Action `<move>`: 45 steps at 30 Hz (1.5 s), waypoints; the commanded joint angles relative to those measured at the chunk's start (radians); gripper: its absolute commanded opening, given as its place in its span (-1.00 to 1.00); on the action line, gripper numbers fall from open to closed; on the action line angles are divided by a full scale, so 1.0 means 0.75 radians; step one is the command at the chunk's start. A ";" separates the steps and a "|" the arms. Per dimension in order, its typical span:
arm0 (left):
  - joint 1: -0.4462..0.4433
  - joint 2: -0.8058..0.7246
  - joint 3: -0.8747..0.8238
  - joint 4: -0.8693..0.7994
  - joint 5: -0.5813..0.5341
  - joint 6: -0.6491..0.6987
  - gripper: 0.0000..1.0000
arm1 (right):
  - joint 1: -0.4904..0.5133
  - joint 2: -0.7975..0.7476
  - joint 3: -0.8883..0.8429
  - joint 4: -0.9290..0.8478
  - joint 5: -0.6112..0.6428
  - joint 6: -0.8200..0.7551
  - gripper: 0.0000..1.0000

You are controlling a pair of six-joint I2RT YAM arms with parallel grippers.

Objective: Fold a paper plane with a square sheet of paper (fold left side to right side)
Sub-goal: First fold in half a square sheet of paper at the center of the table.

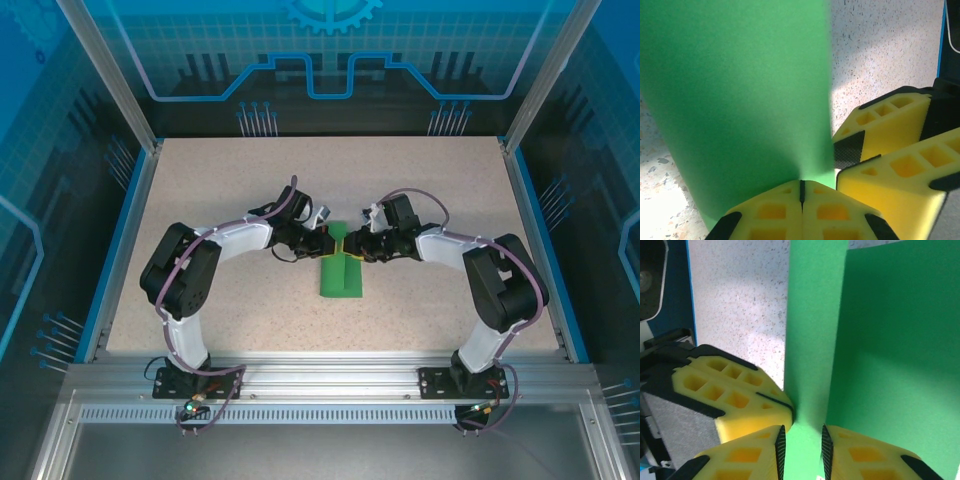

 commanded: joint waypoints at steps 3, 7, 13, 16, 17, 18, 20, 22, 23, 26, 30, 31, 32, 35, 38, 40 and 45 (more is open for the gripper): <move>-0.009 0.016 0.037 -0.034 -0.018 0.025 -1.00 | 0.019 -0.058 0.008 -0.085 0.099 -0.040 -0.30; -0.011 0.021 0.043 -0.034 -0.014 0.024 -1.00 | 0.020 -0.034 0.007 -0.044 0.039 -0.015 -0.27; -0.010 0.023 0.053 -0.040 -0.012 0.027 -1.00 | 0.039 0.050 0.015 0.073 -0.077 0.060 -0.33; -0.011 0.019 0.053 -0.044 -0.015 0.028 -1.00 | 0.041 0.074 0.018 0.096 -0.099 0.072 -0.49; -0.011 0.014 0.051 -0.046 -0.018 0.030 -1.00 | 0.041 0.073 0.017 0.092 -0.089 0.069 -0.56; -0.011 0.009 0.050 -0.048 -0.023 0.032 -1.00 | 0.041 0.068 0.017 0.078 -0.074 0.059 -0.62; -0.011 -0.013 0.044 -0.056 -0.039 0.040 -1.00 | 0.039 0.054 0.035 0.008 -0.031 0.011 -0.73; -0.009 -0.037 0.037 -0.086 -0.068 0.053 -0.88 | 0.039 0.047 0.054 -0.061 0.008 -0.042 -0.83; -0.010 -0.057 0.032 -0.106 -0.091 0.058 -0.75 | 0.038 0.046 0.064 -0.094 0.026 -0.067 -0.84; -0.010 -0.117 0.003 -0.151 -0.165 0.073 -0.32 | 0.037 0.060 0.088 -0.179 0.089 -0.118 -0.84; -0.009 -0.164 -0.036 -0.191 -0.235 0.069 0.04 | 0.038 0.082 0.131 -0.293 0.189 -0.184 -0.81; -0.009 -0.160 -0.043 -0.191 -0.236 0.066 0.08 | 0.037 0.087 0.138 -0.308 0.207 -0.195 -0.81; -0.010 -0.144 -0.045 -0.191 -0.235 0.061 0.10 | 0.037 0.092 0.144 -0.318 0.218 -0.202 -0.81; -0.018 -0.088 -0.031 -0.190 -0.222 0.046 0.13 | 0.037 0.109 0.163 -0.349 0.256 -0.217 -0.79; -0.041 -0.022 0.010 -0.197 -0.218 0.034 0.15 | 0.038 0.114 0.163 -0.361 0.276 -0.217 -0.79; -0.058 0.018 0.041 -0.200 -0.222 0.025 0.16 | 0.037 0.117 0.162 -0.366 0.281 -0.215 -0.78; -0.080 0.097 0.099 -0.234 -0.264 -0.015 0.13 | 0.039 0.117 0.151 -0.371 0.296 -0.213 -0.77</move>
